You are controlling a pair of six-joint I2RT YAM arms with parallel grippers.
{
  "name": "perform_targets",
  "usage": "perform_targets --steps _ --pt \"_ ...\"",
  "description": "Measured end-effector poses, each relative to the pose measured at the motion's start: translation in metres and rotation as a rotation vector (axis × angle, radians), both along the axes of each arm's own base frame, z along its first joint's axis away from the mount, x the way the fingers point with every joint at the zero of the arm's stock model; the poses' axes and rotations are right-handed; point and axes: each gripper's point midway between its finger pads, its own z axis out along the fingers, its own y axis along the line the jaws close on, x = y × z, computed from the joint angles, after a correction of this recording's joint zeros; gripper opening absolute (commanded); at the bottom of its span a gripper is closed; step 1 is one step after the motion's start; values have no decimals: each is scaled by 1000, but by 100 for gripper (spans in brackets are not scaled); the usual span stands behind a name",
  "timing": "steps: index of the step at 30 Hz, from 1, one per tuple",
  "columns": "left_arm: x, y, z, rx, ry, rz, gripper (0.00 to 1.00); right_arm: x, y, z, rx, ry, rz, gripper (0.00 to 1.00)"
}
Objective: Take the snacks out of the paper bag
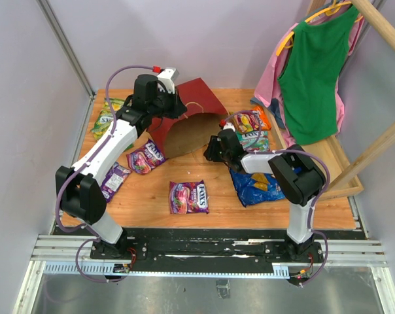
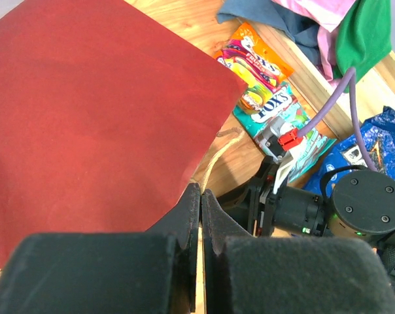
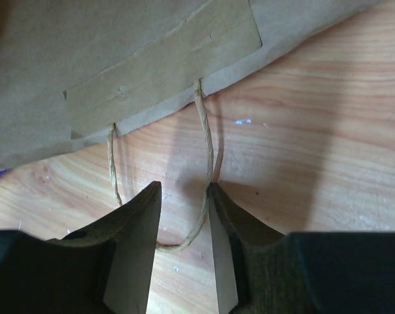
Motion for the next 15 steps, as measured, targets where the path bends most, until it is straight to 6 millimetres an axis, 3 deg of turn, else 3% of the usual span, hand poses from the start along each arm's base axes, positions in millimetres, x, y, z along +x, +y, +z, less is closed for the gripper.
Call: perform_targets --steps 2,5,7,11,15 --pt "0 0 0 0 0 0 1 4 1 0 1 -11 -7 40" --pt "0 0 0 -1 1 -3 1 10 1 2 -4 -26 -23 54" --pt "-1 -1 0 -2 2 -7 1 15 0 4 -12 -39 -36 56" --pt "-2 -2 0 -5 3 -14 1 25 0 4 -39 -60 -47 39" --pt "-2 -2 1 -6 4 -15 1 29 2 0 -43 -62 -44 30"
